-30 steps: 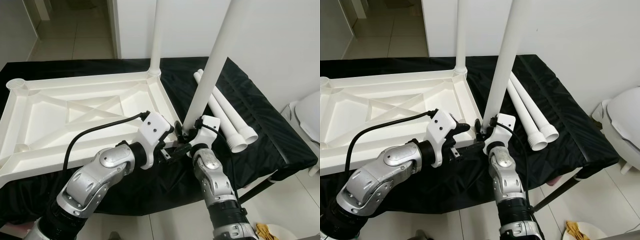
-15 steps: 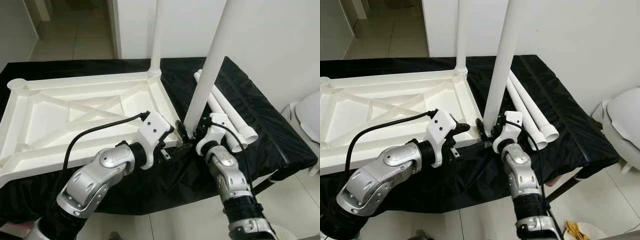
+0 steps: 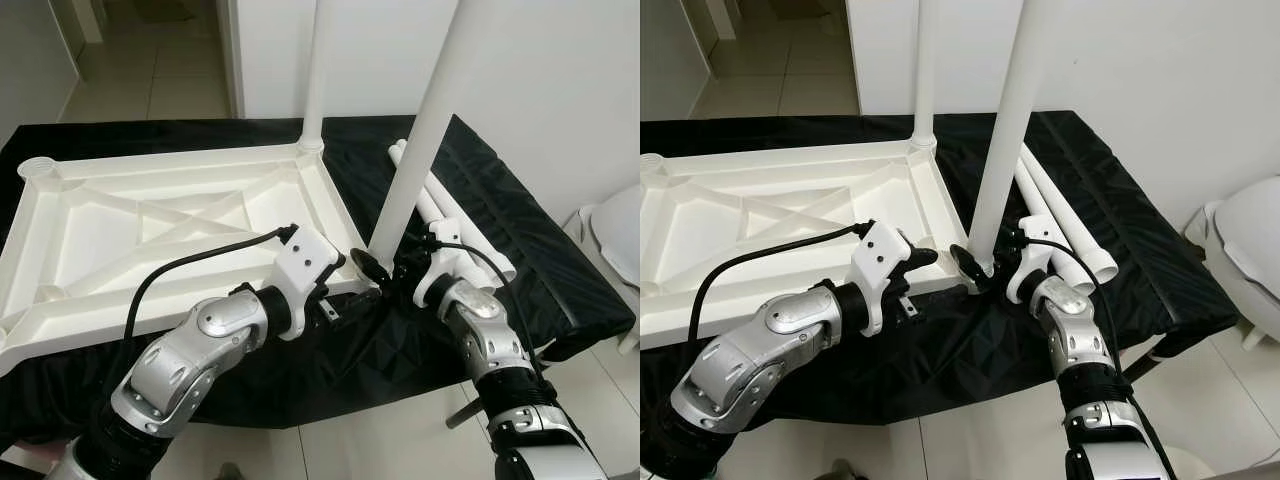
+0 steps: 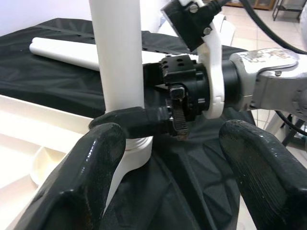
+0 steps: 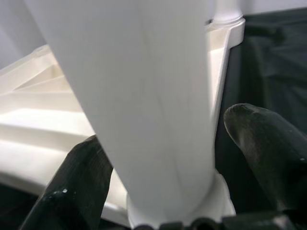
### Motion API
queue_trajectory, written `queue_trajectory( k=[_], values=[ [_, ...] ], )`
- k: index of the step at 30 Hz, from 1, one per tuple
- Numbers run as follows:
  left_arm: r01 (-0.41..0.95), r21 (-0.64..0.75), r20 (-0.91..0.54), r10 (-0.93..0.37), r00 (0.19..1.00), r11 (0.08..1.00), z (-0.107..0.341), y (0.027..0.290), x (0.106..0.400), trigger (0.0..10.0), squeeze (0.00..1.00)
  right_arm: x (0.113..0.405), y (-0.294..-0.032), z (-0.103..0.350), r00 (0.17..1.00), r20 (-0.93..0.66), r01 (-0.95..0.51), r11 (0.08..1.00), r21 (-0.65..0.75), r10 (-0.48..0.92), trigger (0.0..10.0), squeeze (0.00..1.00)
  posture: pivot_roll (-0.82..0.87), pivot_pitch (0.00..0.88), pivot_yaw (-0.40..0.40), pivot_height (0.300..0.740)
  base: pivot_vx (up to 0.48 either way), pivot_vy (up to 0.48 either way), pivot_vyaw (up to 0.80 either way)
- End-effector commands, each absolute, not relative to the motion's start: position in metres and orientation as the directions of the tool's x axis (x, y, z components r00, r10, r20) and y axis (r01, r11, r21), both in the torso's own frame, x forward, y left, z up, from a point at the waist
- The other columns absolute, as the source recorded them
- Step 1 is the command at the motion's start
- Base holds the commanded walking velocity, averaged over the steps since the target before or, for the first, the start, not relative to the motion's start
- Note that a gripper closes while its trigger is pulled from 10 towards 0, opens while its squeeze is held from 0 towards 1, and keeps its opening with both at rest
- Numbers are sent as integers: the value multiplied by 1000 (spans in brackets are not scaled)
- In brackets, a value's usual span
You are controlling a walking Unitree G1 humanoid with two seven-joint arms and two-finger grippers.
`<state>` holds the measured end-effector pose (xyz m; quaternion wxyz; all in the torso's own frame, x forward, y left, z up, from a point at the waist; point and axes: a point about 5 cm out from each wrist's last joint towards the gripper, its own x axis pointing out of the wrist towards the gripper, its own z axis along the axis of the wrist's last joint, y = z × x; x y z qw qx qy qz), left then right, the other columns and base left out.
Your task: Building children table
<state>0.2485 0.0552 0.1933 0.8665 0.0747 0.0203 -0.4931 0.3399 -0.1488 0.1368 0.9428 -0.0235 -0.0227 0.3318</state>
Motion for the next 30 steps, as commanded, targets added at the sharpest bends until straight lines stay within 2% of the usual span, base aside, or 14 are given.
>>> queue_trajectory(
  k=[1,7,8,9,10,11,12,13,21,30],
  values=[
    [888,111,-120,-881,458,447,193,55,244,10000,0,345,-152,139,756,21,-651,755,-79,654,10000,0,-12,7,-35,740,0,0,0],
    [887,112,-122,-880,460,448,193,56,244,10000,0,354,-151,143,718,3,-691,713,-119,696,9922,0,-6,11,-34,740,0,0,0],
    [887,112,-123,-879,460,448,193,56,244,10000,0,355,-151,143,709,-1,-700,704,-121,705,9333,0,-4,14,-32,740,0,0,0],
    [887,112,-124,-879,460,449,193,56,243,10000,0,356,-150,143,706,-6,-703,700,-124,708,7608,0,-1,15,-32,740,0,0,0],
    [887,112,-125,-879,461,449,194,56,243,10000,0,356,-150,142,700,-14,-710,693,-127,714,4000,0,-1,15,-32,740,0,0,0],
    [887,112,-125,-879,461,449,194,56,243,10000,0,356,-150,142,700,-14,-710,693,-127,714,4000,0,-1,15,-32,740,0,0,0],
    [886,112,-125,-878,461,449,194,57,243,10000,0,356,-150,141,695,-23,-714,686,-137,719,2314,0,2,18,-32,740,0,0,0],
    [885,112,-126,-877,463,452,194,57,243,10000,0,356,-150,138,685,-38,-725,675,-136,728,0,0,3,19,-33,740,0,0,0],
    [882,112,-125,-874,469,457,195,58,244,10000,0,354,-152,132,666,-42,-743,658,-122,745,0,0,1,29,-27,740,0,0,0],
    [881,113,-123,-874,471,459,197,59,245,10000,0,350,-152,124,696,-52,-718,690,-92,717,0,0,-6,40,-23,740,0,0,0]
  ],
)
